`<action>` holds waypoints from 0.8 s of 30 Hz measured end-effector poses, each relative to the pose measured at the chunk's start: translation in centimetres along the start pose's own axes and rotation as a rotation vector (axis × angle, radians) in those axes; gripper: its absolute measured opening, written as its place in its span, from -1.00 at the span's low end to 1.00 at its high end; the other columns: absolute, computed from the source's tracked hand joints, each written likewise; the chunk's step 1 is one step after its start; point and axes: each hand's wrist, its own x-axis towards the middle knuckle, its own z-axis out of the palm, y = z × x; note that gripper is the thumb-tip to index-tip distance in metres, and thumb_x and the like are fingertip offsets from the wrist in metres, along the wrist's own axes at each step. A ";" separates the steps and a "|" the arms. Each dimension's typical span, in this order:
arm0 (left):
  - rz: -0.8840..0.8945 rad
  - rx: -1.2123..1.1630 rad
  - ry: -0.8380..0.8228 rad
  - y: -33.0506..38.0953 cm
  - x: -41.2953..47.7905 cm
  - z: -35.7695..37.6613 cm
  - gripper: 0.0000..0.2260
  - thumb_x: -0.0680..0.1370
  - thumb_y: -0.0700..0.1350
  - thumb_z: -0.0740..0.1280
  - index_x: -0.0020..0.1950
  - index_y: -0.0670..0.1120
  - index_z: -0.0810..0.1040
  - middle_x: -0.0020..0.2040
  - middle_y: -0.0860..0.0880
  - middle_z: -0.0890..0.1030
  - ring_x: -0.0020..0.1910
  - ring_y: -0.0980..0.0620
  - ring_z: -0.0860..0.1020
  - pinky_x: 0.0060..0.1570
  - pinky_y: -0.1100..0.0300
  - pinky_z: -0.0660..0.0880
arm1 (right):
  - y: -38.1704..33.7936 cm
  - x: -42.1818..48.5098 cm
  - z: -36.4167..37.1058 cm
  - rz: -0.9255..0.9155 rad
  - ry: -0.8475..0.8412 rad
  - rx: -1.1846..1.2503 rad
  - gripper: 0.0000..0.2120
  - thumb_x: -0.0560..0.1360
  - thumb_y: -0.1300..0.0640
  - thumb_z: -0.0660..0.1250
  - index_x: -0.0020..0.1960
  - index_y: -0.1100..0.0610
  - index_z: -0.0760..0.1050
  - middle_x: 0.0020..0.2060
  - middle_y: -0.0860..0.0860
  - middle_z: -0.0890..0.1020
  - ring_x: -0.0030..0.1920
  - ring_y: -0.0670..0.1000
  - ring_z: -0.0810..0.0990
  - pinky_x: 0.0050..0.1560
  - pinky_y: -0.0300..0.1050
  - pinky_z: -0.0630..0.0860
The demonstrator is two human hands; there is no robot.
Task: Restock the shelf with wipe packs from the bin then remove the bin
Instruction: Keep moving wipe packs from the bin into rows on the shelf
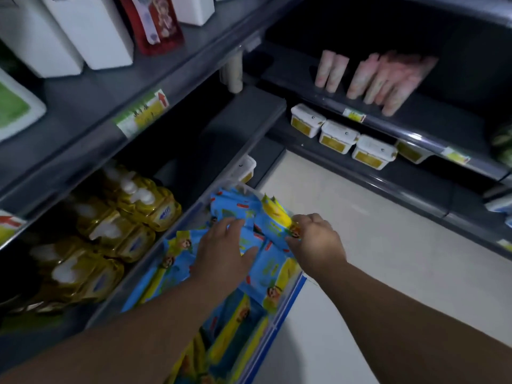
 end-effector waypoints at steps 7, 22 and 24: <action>-0.017 -0.151 -0.051 -0.5 1.7 0.1 -0.47 0.60 0.07 0.21 0.53 0.00 0.13 0.53 0.01 0.13 0.49 0.01 0.12 0.43 0.10 0.19 | -0.4 1.3 -0.3 0.038 -0.006 0.083 -0.80 0.54 0.01 0.28 0.11 0.05 0.55 0.03 0.05 0.50 0.03 0.12 0.53 -0.01 -0.10 0.41; -0.226 -0.785 0.099 -0.5 4.4 -2.7 -0.77 0.58 -0.07 0.31 0.21 0.09 0.40 0.04 0.02 0.60 -0.03 -0.01 0.61 0.00 -0.07 0.59 | -0.9 2.7 -1.6 0.279 0.105 0.625 -0.78 0.57 -0.07 0.25 0.05 0.02 0.57 -0.13 -0.05 0.63 -0.10 0.00 0.58 -0.11 -0.19 0.42; -0.239 -0.749 0.156 -1.6 4.0 -2.1 -0.73 0.58 -0.07 0.31 0.27 0.06 0.42 0.03 0.05 0.59 -0.03 0.02 0.60 -0.02 -0.06 0.60 | 0.1 2.4 -0.3 0.217 0.026 0.308 -0.76 0.51 -0.08 0.32 0.13 -0.03 0.55 -0.06 -0.09 0.62 -0.05 -0.01 0.56 -0.10 -0.19 0.41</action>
